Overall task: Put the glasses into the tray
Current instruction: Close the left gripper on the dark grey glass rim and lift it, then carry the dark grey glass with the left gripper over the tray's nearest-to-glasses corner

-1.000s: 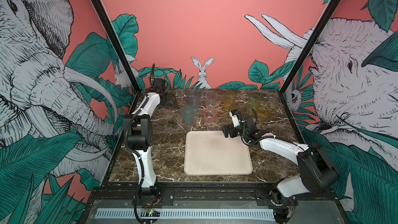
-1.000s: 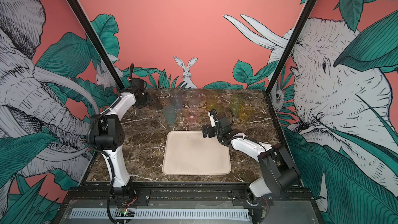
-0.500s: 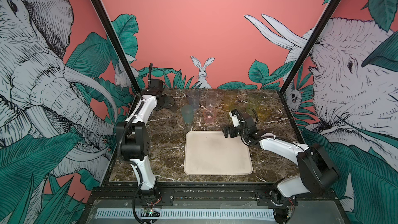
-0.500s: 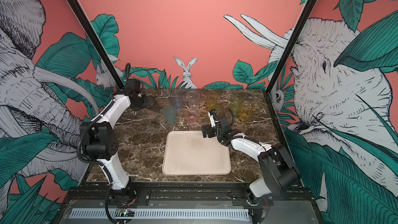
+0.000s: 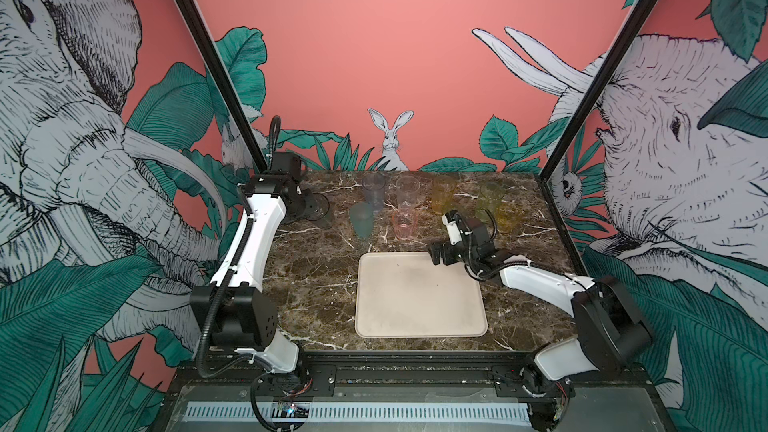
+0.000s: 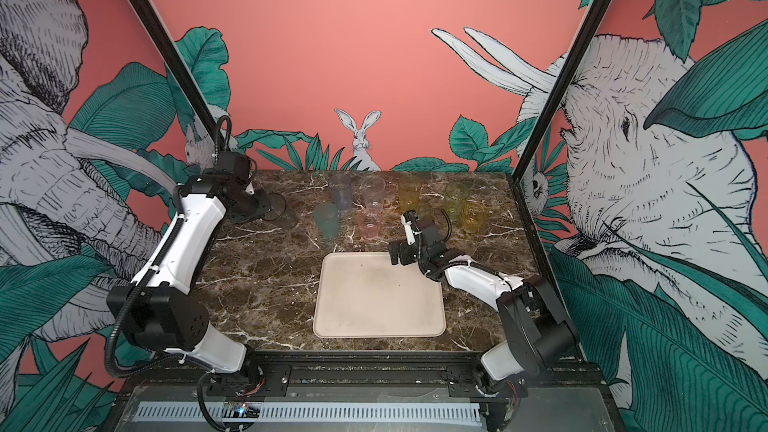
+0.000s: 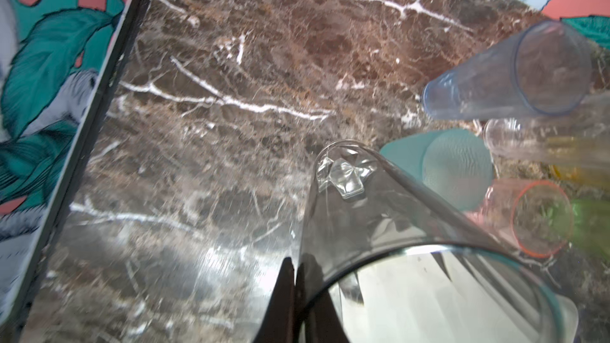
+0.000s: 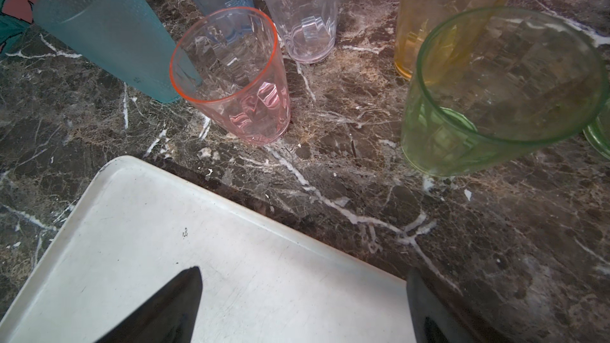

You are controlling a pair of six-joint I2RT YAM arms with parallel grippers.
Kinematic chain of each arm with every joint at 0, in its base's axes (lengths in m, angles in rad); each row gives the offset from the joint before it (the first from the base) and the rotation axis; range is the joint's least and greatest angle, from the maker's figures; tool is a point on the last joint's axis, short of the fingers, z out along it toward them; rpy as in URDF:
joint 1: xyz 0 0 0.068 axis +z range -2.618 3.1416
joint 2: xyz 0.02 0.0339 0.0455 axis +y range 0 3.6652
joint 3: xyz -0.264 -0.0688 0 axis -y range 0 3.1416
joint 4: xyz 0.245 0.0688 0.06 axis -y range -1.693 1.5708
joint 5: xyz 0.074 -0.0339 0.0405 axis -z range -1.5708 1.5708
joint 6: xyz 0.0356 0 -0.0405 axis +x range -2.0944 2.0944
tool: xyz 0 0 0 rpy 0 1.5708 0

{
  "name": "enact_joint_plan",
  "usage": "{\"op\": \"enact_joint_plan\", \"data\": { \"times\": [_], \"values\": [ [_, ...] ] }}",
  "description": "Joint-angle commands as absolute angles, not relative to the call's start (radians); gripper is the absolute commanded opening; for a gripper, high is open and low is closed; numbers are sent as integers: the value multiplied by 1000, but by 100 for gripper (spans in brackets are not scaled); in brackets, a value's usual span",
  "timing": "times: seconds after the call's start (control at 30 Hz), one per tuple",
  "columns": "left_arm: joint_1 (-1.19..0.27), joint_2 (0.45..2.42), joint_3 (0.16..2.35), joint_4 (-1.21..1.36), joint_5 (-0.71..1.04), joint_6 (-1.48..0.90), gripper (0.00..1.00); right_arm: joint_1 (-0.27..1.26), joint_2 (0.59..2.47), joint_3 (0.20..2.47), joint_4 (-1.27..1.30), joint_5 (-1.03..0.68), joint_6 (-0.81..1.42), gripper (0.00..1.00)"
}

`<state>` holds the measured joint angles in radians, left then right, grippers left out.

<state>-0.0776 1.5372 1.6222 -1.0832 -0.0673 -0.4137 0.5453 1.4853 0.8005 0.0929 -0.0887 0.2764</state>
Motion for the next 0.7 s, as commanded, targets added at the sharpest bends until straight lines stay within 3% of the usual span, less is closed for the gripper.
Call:
{"op": "enact_joint_plan", "data": {
  "times": [0.0, 0.3, 0.67],
  "values": [
    [-110, 1473, 1659, -1227, -105, -382, 0, 551, 1483, 826, 103, -79, 281, 99],
    [-241, 1456, 1730, -1361, -141, -365, 0, 551, 1476, 824, 105, -76, 283, 99],
    [-401, 1550, 1754, -1347, -125, -392, 0, 551, 1480, 825, 95, -61, 276, 99]
  ]
}}
